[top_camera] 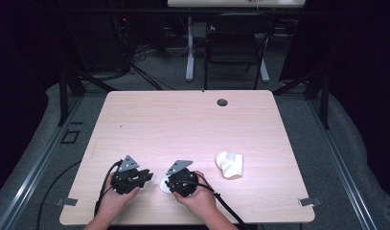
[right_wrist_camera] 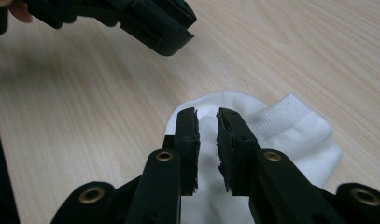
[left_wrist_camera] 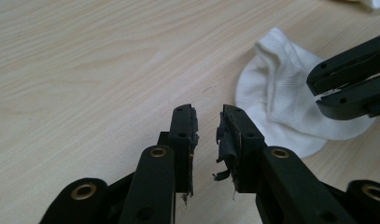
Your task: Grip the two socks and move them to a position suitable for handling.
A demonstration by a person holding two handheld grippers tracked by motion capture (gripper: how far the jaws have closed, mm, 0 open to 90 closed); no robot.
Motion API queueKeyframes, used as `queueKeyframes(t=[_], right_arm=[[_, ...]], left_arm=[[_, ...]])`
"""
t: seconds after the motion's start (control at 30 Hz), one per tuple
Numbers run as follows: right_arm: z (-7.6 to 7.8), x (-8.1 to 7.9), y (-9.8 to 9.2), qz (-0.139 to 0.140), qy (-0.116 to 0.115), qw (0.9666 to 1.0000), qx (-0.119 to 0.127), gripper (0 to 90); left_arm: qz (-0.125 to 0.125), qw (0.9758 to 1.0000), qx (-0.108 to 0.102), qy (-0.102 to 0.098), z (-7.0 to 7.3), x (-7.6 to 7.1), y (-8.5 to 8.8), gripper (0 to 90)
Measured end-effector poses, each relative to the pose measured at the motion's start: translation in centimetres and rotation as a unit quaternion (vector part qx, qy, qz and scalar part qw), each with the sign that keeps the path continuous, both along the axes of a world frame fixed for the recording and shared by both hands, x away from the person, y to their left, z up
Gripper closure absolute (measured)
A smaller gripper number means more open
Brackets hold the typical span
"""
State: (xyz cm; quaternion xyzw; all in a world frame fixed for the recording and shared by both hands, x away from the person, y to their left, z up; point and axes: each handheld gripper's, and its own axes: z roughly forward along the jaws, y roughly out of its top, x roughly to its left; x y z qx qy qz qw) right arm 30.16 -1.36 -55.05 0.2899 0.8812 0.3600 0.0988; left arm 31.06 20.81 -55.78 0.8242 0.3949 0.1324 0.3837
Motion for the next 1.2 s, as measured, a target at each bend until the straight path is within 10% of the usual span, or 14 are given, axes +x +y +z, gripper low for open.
queueKeyframes(t=[0.67,1.2], right_arm=[[-1.9,0.4,1.6,-0.005,-0.016,0.9987,-0.048,79.6],[-1.2,0.3,0.9,-0.026,-0.011,0.9996,-0.004,88.9]], left_arm=[[-0.005,0.9999,0.004,0.008,-0.4,0.1,-0.3,73.4],[-0.027,0.9996,0.002,0.006,-0.5,-0.3,-1.5,73.5]])
